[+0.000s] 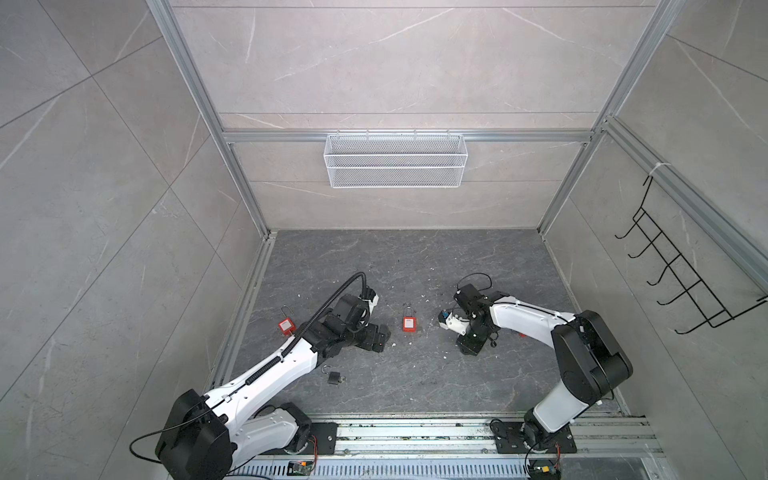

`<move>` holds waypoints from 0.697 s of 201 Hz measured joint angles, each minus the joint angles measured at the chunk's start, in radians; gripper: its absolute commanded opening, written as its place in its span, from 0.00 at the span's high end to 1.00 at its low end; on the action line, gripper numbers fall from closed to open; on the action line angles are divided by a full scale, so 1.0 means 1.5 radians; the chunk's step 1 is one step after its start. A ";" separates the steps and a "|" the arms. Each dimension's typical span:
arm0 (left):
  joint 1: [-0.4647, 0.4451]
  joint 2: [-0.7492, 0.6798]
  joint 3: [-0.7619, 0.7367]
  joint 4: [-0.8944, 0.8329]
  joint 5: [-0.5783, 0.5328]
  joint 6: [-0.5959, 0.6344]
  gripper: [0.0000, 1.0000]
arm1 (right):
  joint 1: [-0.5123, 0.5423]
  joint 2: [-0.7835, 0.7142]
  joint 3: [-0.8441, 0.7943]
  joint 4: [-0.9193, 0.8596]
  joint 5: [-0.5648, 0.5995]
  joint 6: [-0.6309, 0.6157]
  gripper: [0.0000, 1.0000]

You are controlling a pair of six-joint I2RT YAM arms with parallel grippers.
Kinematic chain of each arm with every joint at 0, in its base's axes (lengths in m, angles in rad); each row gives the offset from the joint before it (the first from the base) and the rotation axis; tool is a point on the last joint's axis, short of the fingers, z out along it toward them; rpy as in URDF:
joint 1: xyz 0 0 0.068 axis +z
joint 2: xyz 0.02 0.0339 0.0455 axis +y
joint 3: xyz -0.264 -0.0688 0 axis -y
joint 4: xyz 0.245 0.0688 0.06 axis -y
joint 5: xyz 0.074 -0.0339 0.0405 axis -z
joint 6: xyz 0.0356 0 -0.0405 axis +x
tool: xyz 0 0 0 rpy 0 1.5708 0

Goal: Lock with the key

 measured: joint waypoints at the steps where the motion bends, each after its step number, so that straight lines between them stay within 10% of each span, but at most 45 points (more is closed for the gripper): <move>1: 0.000 0.000 0.000 0.000 0.000 0.000 0.06 | 0.000 0.000 0.000 0.000 0.000 -0.001 0.69; 140: -0.001 -0.079 -0.056 0.143 0.114 0.369 0.24 | 0.017 -0.110 0.101 -0.131 -0.190 -0.183 0.73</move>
